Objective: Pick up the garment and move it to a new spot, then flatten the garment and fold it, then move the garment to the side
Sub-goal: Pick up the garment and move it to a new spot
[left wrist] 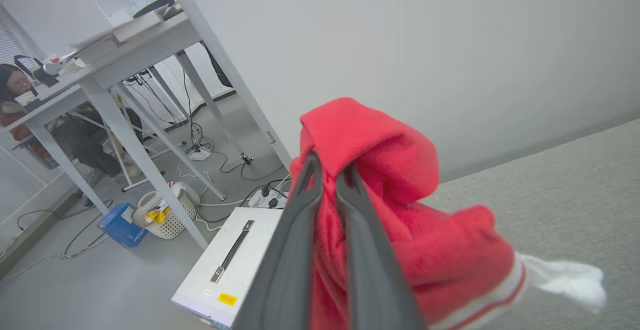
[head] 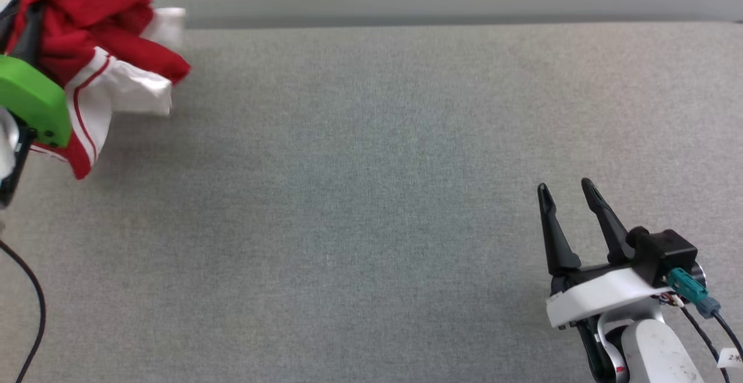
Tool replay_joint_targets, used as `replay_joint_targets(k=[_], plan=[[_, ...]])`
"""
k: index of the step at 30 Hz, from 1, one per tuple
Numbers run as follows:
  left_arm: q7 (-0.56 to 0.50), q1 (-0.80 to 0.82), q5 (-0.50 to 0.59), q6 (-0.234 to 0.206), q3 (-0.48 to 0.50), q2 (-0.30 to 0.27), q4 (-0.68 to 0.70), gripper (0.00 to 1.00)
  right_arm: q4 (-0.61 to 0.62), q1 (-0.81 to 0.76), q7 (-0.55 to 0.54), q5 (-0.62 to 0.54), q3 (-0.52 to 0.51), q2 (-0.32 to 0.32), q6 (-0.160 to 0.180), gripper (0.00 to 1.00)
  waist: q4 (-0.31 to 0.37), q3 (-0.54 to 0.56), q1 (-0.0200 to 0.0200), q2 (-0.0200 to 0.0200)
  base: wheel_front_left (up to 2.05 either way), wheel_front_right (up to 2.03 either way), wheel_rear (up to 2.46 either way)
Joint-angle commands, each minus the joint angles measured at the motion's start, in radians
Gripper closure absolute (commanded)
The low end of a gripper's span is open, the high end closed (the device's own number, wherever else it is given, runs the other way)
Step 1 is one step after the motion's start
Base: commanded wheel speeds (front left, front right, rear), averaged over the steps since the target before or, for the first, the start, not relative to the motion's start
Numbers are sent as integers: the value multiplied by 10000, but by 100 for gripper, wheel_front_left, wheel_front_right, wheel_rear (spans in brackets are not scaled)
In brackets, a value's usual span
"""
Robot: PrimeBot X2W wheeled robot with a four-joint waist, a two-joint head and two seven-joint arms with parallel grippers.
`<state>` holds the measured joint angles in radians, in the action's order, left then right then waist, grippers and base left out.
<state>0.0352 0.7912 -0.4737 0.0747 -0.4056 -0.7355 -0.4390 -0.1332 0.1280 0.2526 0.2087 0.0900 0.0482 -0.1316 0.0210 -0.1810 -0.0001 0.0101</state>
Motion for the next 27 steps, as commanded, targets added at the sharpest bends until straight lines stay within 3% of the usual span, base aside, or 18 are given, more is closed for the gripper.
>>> replay_joint_targets(k=[1,12,19,27], plan=[[157,118,162,5,-116,61,210,100,-45,-187,92,27,-100,20,9,0,36,496,1,-101,0,0,0],[1031,315,1084,411,-1892,962,1540,100,10,-419,92,-41,-872,20,9,0,843,904,1,-101,0,0,0],[1612,183,1353,540,-3962,2428,1462,100,133,-429,92,-108,-1804,20,9,0,1395,878,1,-101,0,0,0],[1854,-661,1065,557,-7226,4090,719,100,276,-338,92,-119,-2264,20,9,0,1795,656,1,-101,0,0,0]])
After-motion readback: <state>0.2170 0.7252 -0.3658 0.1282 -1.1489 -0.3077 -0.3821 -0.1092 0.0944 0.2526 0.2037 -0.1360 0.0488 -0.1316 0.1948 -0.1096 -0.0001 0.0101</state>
